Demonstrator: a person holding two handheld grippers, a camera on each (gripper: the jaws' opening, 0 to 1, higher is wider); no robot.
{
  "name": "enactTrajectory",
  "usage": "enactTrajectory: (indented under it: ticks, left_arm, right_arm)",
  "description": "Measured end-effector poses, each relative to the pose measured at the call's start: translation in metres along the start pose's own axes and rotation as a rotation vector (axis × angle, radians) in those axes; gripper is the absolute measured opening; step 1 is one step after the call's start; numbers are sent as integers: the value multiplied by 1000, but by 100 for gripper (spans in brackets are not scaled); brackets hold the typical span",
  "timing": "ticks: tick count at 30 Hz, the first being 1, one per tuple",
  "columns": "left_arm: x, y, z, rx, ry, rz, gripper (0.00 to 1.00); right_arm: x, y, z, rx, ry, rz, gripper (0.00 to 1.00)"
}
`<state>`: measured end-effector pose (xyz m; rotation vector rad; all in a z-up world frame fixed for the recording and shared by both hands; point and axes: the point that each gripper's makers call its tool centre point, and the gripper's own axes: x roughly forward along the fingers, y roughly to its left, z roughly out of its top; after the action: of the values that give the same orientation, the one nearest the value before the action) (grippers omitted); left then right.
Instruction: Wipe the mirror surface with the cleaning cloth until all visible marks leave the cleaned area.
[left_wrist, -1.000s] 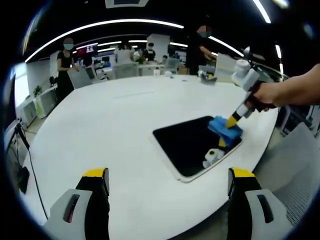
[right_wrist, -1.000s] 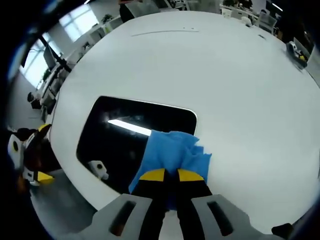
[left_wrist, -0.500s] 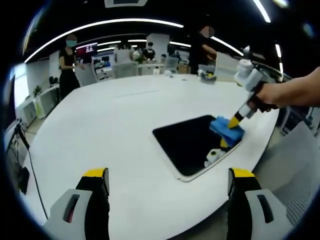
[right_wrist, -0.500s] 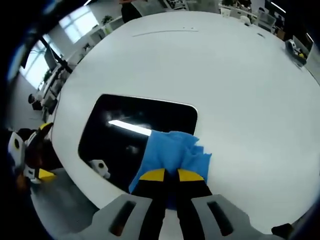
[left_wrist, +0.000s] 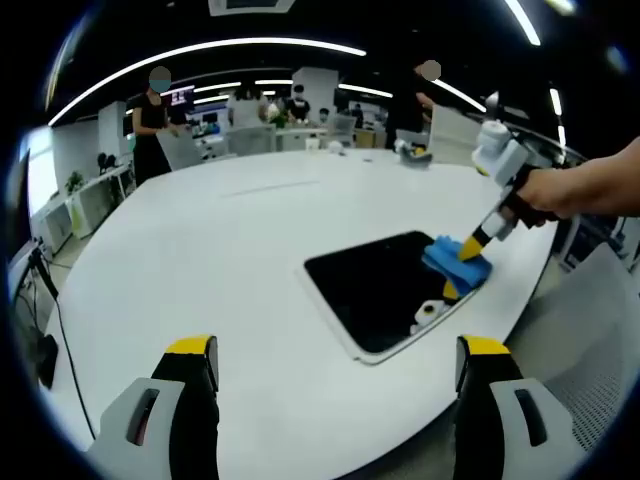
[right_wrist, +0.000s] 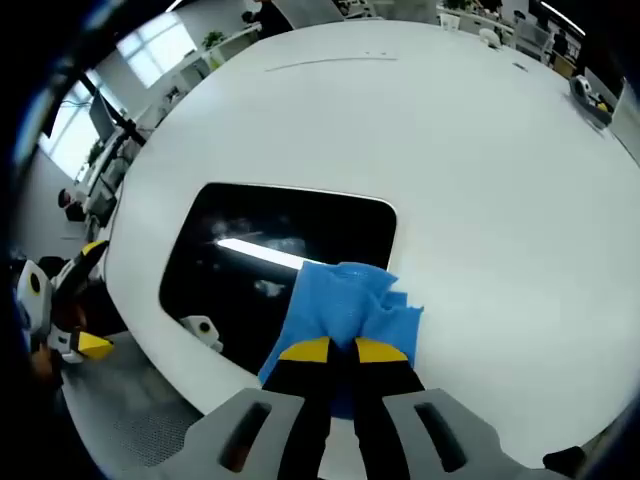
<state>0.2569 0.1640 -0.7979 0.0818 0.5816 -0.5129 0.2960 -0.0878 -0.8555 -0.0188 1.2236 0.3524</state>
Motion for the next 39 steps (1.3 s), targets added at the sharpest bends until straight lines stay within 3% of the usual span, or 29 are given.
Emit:
enactTrajectory:
  ticks: [23,39]
  left_arm:
    - [0,1,1,-4,-6,0,99]
    - [-1,2,2,-7,-13,5,99]
  right_arm:
    - [-2,5,-11,17,1,1,2]
    - [7,40,-4,28,7,34,2]
